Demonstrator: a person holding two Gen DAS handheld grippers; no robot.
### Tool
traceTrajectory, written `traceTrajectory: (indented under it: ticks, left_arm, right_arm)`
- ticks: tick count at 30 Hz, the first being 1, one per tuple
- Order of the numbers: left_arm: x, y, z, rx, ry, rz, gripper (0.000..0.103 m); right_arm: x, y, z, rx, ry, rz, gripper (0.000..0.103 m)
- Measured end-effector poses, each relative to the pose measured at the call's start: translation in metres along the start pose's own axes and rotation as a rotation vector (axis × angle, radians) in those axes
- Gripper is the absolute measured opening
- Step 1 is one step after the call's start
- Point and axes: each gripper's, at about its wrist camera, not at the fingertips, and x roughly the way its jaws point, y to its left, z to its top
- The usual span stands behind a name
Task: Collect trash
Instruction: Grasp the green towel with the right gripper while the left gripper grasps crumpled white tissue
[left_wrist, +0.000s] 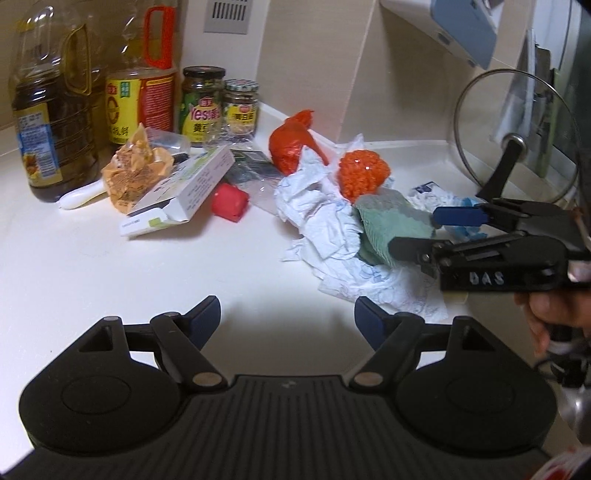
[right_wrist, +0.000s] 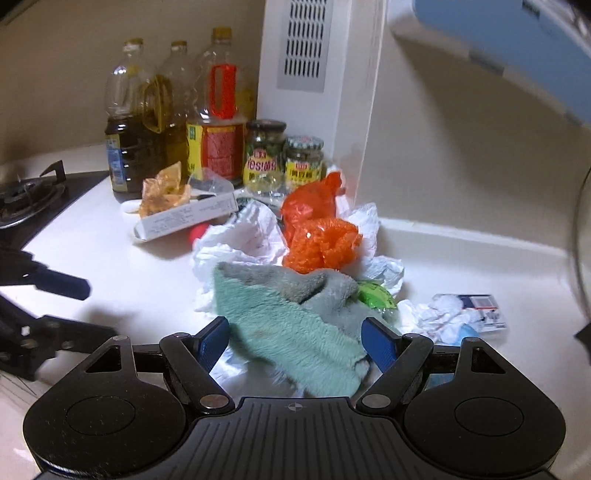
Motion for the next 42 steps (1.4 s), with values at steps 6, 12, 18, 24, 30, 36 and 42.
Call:
traceTrajectory:
  ticks: [6,12,18,24,30,36,42]
  left_arm:
    - [0.005,-0.004,-0.002,-0.013,0.009,0.014,0.077]
    - [0.017,-0.015,0.003,0.004,0.011,-0.004,0.077]
    - [0.034,-0.030,0.015,0.017,0.005,-0.039,0.083]
    - [0.053,-0.043,0.026,0.019,-0.002,-0.049,0.086]
    - [0.071,-0.049,0.034,0.041,-0.004,-0.016,0.085]
    - [0.085,-0.047,0.036,0.062,0.016,0.012,0.063]
    - [0.087,-0.044,0.035,0.073,0.034,0.022,0.027]
  right_arm:
    - [0.021,-0.026,0.004,0.098,0.058,0.056,0.064]
    - [0.011,-0.037,0.015,0.143,0.037,0.110,0.018]
    - [-0.020,-0.050,0.041,0.153,-0.052,0.125,0.015]
    - [-0.058,-0.059,0.071,0.149,-0.164,0.112,0.014]
    - [-0.089,-0.064,0.085,0.144,-0.224,0.105,0.014]
    - [-0.104,-0.072,0.082,0.165,-0.233,0.102,0.014]
    - [-0.106,-0.074,0.077,0.172,-0.223,0.084,0.014]
